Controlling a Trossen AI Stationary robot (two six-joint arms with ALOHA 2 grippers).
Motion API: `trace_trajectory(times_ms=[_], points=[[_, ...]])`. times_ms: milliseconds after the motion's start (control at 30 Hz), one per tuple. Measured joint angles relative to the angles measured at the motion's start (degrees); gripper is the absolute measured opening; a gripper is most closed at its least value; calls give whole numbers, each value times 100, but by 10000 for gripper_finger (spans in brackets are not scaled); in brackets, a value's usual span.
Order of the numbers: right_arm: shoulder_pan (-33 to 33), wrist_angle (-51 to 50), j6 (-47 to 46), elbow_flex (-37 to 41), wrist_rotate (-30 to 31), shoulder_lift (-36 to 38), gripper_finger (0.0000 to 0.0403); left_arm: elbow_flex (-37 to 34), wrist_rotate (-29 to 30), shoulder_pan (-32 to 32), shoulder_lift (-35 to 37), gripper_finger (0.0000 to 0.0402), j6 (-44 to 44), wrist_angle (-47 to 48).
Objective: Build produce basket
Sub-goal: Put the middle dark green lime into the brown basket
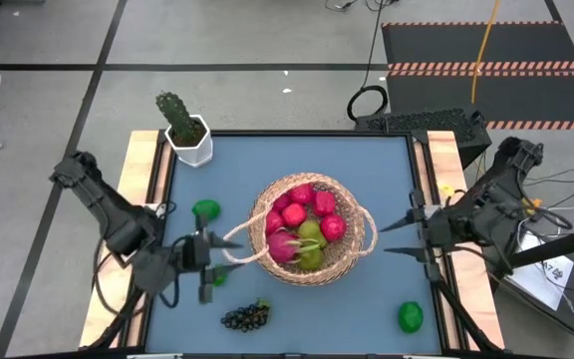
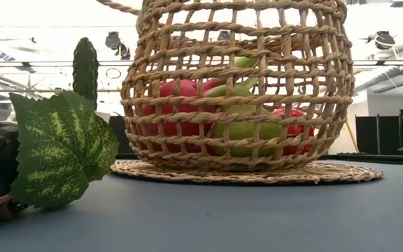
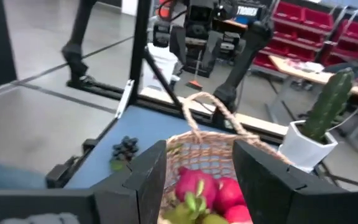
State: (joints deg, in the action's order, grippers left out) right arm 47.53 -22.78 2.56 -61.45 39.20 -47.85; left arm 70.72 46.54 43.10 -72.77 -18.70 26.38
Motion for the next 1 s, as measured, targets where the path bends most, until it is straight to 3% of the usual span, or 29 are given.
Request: trace_trajectory(times_ms=[300,667,800,1000], points=[[294,-197,-274,0,0,59,180,9,230,716,-863,91,-1022,-684],[294,-57,162,0,1,101,180,14,-11,1294,-1573,53,-2324,-539],[294,-67,136,0,2,156,180,17,-362,1378,-1714,40,-3027,-62],[294,-269,-151,-4,2,150,180,17,-790,1230,-1919,33,-4922,1241]])
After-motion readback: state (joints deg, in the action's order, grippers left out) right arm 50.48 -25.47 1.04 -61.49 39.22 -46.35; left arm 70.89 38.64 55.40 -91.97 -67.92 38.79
